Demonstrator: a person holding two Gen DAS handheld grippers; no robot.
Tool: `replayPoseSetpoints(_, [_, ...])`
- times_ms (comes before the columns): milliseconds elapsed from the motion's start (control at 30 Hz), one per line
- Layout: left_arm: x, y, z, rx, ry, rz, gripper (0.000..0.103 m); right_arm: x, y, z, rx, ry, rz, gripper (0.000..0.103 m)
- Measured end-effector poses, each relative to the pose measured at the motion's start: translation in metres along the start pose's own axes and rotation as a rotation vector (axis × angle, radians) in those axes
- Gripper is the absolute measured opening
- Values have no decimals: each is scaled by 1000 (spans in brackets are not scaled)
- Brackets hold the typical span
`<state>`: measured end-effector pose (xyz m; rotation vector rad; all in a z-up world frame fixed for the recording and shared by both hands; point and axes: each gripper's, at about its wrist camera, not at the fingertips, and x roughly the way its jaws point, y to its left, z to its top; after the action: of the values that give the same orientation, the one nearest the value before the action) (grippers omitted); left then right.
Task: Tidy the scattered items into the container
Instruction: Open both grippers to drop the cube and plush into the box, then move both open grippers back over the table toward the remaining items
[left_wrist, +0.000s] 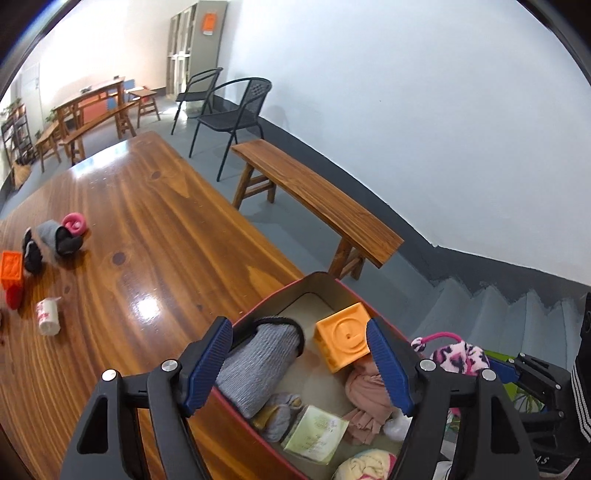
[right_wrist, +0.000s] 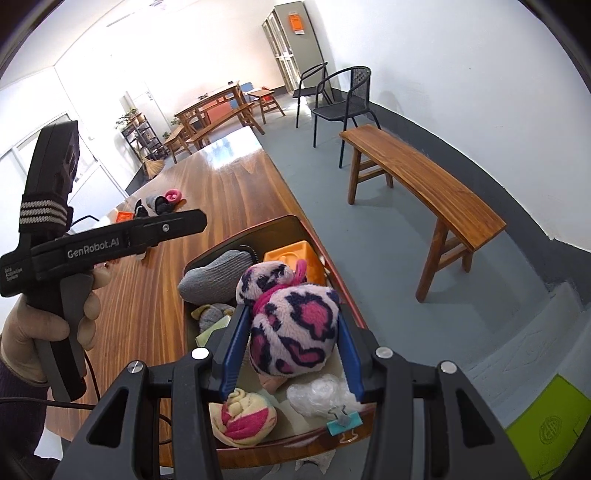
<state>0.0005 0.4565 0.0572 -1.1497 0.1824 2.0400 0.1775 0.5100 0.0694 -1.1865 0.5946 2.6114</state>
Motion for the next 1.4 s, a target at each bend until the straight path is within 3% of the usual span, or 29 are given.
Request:
replayPoseSetpoints(100, [-12,11,-9,-28,-6,28,78,3,11,4,-31,2,24,50])
replayPoseSetpoints(167, [-20,19,-15,-55,-14,45,93,5,19,6,-50,6,43,51])
replayPoseSetpoints(267, [-31,32,-25,-91,-24,71,93,12,29,9,-62,26,71,55])
replayPoseSetpoints(333, [-38,41,-31,-113,-27,92,95,16,30,10,-40,38,84,61])
replayPoseSetpoints(367, [-41,46,-34,-124,-27,105,103,17,30,10,-27,43,79,69])
replayPoseSetpoints(500, [-51,64,-42,-165,-34,144,103,19,28,13,22,47,60,72])
replayPoseSetpoints(733, [-62,94,-58,-231,-27,183,103,20,51,15,-13,44,68,72])
replayPoseSetpoints(1067, [-90,144,-82,-310,-34,230,103,34,102,14,-77,57,112,72])
replayPoseSetpoints(1400, [-124,221,-117,-444,-43,295,103,61,172,12,-167,102,172,72])
